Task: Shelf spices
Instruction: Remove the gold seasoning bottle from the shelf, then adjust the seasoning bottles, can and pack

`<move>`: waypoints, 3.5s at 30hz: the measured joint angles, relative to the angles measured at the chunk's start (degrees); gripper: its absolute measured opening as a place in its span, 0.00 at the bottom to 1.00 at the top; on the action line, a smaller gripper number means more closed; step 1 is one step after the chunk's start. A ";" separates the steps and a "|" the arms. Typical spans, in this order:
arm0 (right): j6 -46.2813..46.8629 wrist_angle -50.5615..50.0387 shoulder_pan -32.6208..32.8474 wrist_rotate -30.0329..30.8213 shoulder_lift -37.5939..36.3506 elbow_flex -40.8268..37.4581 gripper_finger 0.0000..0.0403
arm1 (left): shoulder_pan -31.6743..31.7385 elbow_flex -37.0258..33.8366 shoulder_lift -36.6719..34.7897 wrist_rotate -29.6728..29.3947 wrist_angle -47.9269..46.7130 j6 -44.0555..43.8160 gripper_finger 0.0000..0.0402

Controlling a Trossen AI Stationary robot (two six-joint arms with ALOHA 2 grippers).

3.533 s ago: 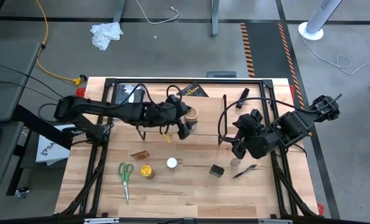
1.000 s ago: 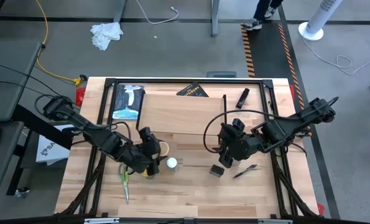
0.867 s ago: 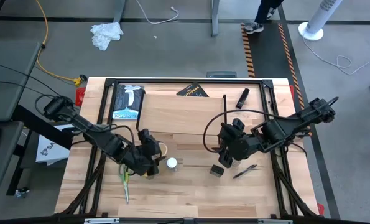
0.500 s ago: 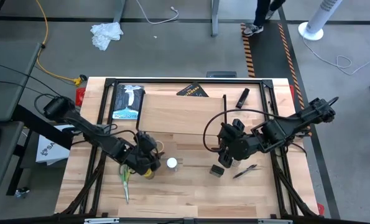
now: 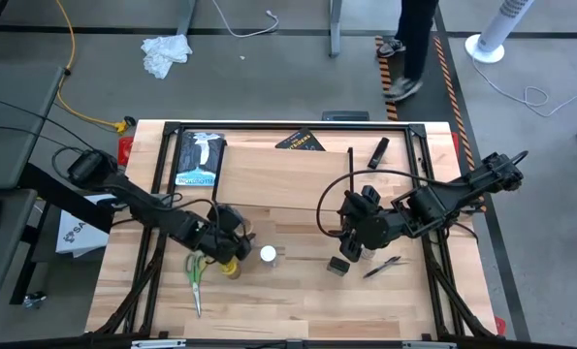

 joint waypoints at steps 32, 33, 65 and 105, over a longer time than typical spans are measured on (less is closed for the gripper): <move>-3.00 -7.84 -1.09 -2.43 0.24 0.02 0.57 | 2.89 10.49 -15.05 3.45 -7.00 19.71 0.93; -2.74 -9.67 -0.99 -2.88 0.56 0.02 0.53 | 2.89 10.50 -16.02 3.41 -7.11 19.80 0.92; 19.82 11.34 -7.74 -7.60 1.99 -23.19 0.00 | 5.18 10.46 -8.85 9.64 -11.74 24.37 0.00; 1.51 19.08 -13.75 -19.42 -4.82 -23.15 0.00 | 12.74 10.67 -19.48 18.91 -18.64 33.51 0.00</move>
